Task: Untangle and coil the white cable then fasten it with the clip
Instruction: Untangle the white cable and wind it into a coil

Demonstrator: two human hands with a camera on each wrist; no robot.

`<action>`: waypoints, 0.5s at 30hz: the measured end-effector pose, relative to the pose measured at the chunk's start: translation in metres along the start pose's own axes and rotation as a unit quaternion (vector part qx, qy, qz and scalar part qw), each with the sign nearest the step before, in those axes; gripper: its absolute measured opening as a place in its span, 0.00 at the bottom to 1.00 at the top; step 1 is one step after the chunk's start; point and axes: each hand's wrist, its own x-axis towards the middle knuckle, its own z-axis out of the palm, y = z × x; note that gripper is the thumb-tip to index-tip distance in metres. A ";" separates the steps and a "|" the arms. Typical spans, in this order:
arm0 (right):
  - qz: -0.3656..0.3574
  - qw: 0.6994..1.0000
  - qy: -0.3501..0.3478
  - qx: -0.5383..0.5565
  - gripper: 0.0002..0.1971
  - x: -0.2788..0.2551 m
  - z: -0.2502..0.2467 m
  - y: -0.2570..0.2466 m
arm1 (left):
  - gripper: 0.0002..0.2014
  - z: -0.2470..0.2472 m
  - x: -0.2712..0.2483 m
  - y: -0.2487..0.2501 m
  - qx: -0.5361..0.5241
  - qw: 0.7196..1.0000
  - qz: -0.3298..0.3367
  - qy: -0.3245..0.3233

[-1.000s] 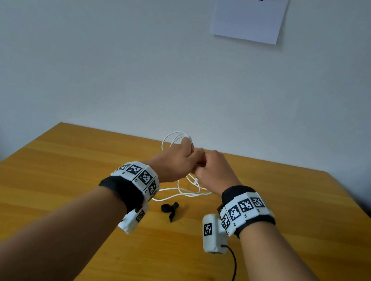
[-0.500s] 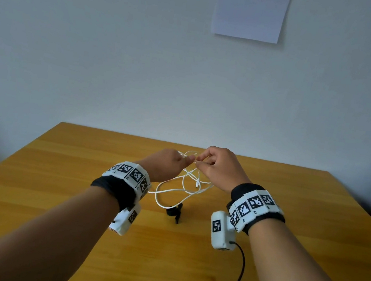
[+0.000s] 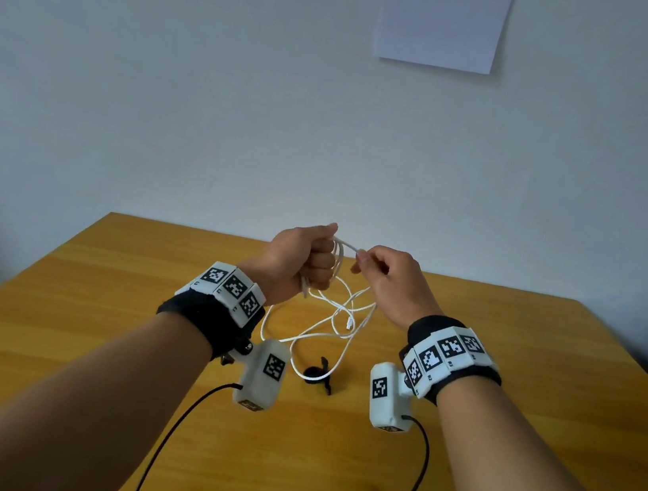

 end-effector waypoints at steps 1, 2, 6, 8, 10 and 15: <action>-0.001 1.000 0.004 0.002 0.17 0.000 0.001 -0.001 | 0.27 0.001 -0.001 0.002 -0.033 0.999 -0.001 -0.011; -0.004 1.000 0.006 0.004 0.17 0.001 0.002 -0.001 | 0.26 0.003 -0.003 0.003 -0.061 0.998 -0.001 -0.020; -0.015 1.000 -0.004 0.003 0.19 0.004 0.007 -0.006 | 0.22 0.006 -0.006 0.006 -0.172 0.984 0.012 -0.041; -0.019 1.000 -0.008 -0.007 0.21 0.004 0.009 -0.008 | 0.23 0.006 -0.005 0.007 -0.216 0.975 0.020 -0.053; -0.016 1.000 -0.014 -0.018 0.25 0.004 0.011 -0.009 | 0.23 0.006 -0.005 0.008 -0.251 0.966 0.026 -0.062; 0.010 1.000 -0.026 -0.013 0.28 0.003 0.015 -0.008 | 0.23 0.009 -0.009 0.013 -0.297 0.950 0.049 -0.086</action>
